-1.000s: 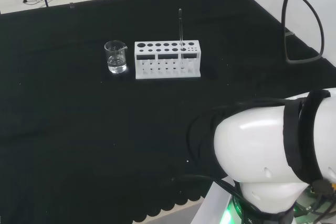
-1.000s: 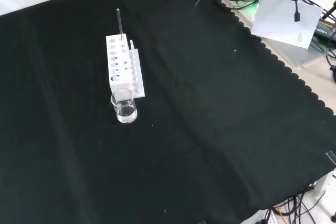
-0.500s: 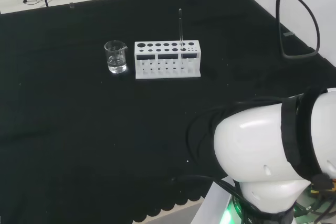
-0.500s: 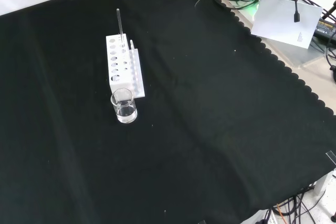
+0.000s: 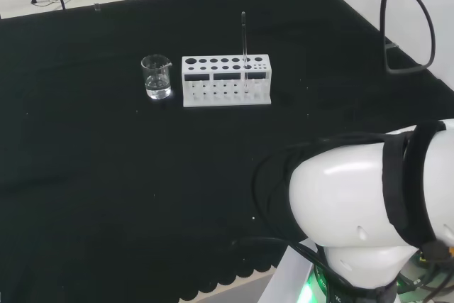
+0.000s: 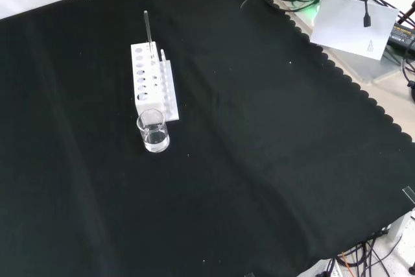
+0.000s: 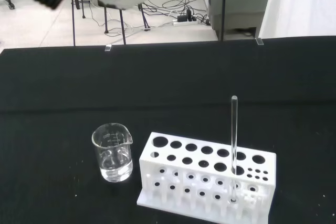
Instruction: Take the glass rod from the white test tube rack.
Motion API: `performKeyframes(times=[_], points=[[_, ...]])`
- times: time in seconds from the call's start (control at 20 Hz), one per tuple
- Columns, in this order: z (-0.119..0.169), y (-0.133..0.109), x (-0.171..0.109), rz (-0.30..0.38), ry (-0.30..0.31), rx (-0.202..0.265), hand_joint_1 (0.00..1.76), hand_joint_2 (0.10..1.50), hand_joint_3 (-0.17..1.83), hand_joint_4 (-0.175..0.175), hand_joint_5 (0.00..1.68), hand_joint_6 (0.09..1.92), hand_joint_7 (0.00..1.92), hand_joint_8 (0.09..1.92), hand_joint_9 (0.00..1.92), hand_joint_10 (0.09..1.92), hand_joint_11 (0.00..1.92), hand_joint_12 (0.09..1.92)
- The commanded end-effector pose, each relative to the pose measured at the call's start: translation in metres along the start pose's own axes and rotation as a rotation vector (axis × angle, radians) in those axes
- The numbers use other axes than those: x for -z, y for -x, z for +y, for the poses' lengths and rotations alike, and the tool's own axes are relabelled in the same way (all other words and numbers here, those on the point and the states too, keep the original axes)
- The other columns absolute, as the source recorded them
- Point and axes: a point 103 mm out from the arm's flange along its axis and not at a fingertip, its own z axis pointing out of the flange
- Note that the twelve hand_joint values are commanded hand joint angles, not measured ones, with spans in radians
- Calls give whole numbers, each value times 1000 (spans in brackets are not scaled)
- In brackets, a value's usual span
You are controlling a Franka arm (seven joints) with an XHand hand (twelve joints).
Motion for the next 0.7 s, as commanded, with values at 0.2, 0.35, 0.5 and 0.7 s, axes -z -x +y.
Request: performKeyframes(times=[0.2, 0.35, 0.5, 0.7], points=[[57, 37, -13, 28, -35, -11, 833, 696, 730, -140, 75, 87, 0, 573, 0, 813, 0, 1470], [66, 45, -16, 18, -34, -24, 829, 697, 730, -140, 80, 87, 0, 611, 0, 826, 0, 1476], [75, 47, -18, 11, -30, -26, 825, 698, 729, -140, 82, 87, 0, 632, 0, 834, 0, 1478], [91, 49, -24, 6, -36, -26, 824, 698, 728, -139, 84, 87, 0, 650, 0, 838, 0, 1480]])
